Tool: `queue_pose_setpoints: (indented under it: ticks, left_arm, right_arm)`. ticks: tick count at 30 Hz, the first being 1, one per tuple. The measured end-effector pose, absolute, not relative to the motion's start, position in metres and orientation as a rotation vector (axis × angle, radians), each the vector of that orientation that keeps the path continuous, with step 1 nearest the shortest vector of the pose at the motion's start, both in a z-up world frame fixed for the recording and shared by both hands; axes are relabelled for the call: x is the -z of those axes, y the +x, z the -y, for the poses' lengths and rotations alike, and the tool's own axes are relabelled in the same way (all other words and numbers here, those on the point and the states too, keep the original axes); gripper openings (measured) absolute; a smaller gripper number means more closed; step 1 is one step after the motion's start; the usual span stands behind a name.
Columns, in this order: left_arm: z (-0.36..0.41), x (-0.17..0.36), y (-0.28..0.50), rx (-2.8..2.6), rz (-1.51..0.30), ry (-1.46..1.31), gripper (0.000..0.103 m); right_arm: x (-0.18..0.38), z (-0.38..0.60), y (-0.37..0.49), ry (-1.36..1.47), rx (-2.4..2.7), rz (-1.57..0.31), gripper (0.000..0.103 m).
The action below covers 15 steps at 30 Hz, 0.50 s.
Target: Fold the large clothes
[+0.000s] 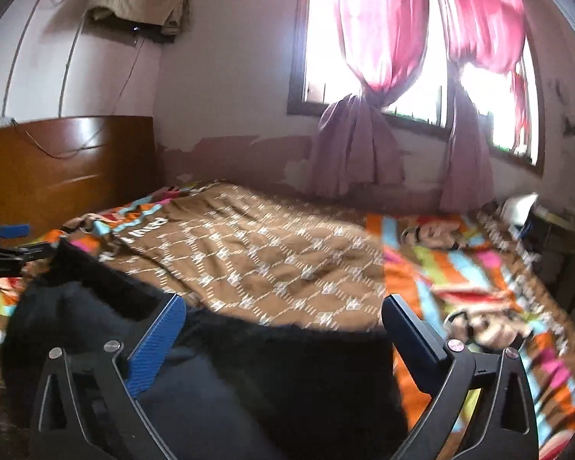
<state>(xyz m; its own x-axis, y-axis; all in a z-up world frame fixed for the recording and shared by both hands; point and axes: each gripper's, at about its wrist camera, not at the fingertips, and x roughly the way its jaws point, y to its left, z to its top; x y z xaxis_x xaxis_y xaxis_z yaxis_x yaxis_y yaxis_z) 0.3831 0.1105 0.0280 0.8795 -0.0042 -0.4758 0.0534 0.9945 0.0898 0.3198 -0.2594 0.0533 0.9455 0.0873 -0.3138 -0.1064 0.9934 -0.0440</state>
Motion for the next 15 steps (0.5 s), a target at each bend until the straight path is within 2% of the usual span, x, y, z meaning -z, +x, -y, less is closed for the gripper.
queue_pose_setpoints:
  ticks: [6,15]
  left_arm:
    - [-0.099,-0.01,0.337,0.128,-0.496,0.102,0.096]
    - [-0.064,0.037,0.296,0.331,-0.613,0.152,0.096]
  right_arm:
    - [-0.01,0.255,0.284,0.015,-0.156,-0.45,0.103]
    - [0.055,0.242,0.242,0.054,-0.207,-0.609,0.103]
